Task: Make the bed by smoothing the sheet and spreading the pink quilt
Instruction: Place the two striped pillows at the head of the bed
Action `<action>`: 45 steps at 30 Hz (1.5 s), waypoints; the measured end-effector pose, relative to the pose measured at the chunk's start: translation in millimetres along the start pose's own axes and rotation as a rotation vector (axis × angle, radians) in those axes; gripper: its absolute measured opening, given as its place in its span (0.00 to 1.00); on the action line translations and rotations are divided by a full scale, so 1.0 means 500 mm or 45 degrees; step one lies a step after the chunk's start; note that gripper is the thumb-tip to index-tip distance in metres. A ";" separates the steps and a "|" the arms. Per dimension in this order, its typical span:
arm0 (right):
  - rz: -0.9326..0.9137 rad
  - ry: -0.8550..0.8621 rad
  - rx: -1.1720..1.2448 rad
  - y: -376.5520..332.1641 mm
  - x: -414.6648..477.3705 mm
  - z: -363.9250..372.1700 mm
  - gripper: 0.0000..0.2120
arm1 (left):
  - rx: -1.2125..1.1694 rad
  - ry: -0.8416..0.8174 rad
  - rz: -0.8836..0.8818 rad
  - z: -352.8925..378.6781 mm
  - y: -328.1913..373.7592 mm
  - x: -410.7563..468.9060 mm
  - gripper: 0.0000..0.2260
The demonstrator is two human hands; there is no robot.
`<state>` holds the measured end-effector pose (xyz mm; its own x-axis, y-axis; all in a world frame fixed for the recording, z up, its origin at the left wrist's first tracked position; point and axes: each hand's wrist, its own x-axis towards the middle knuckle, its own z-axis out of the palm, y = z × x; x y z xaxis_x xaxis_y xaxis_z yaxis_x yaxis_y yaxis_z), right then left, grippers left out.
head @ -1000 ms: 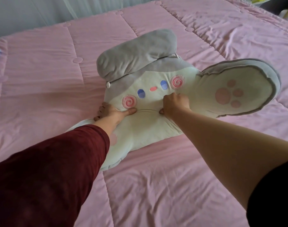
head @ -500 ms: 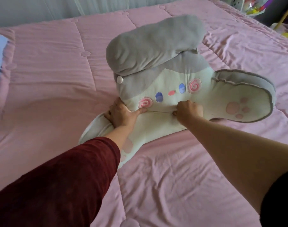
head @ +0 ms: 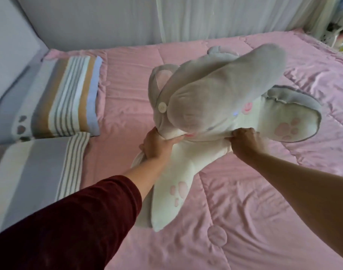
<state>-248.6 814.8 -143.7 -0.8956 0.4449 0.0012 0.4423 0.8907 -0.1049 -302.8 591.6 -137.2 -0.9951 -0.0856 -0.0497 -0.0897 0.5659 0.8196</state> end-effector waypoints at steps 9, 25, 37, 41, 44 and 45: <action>-0.396 -0.021 0.020 -0.517 -0.105 -0.089 0.15 | -0.304 0.430 -0.317 -0.451 -0.234 0.010 0.27; -0.785 -0.281 0.421 -1.274 -0.223 -0.136 0.16 | -0.254 1.028 -0.487 -1.021 -0.474 0.142 0.24; -0.856 -1.323 0.224 -1.337 -0.402 0.193 0.36 | 0.450 0.766 -0.846 -0.968 -0.758 0.188 0.41; -0.859 -1.321 0.114 -1.346 -0.397 0.178 0.37 | 0.518 0.812 -0.848 -0.958 -0.761 0.187 0.40; -0.845 -1.274 0.104 -1.346 -0.410 0.192 0.36 | 0.491 0.833 -0.848 -0.959 -0.756 0.186 0.37; -0.833 -1.259 0.115 -1.346 -0.414 0.192 0.36 | 0.487 0.839 -0.846 -0.960 -0.754 0.184 0.36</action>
<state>-365.3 114.3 -168.8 -0.6158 -0.3924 -0.6833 -0.0822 0.8944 -0.4396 -340.4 -23.5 -176.8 -0.5275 -0.8495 -0.0098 -0.7399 0.4537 0.4967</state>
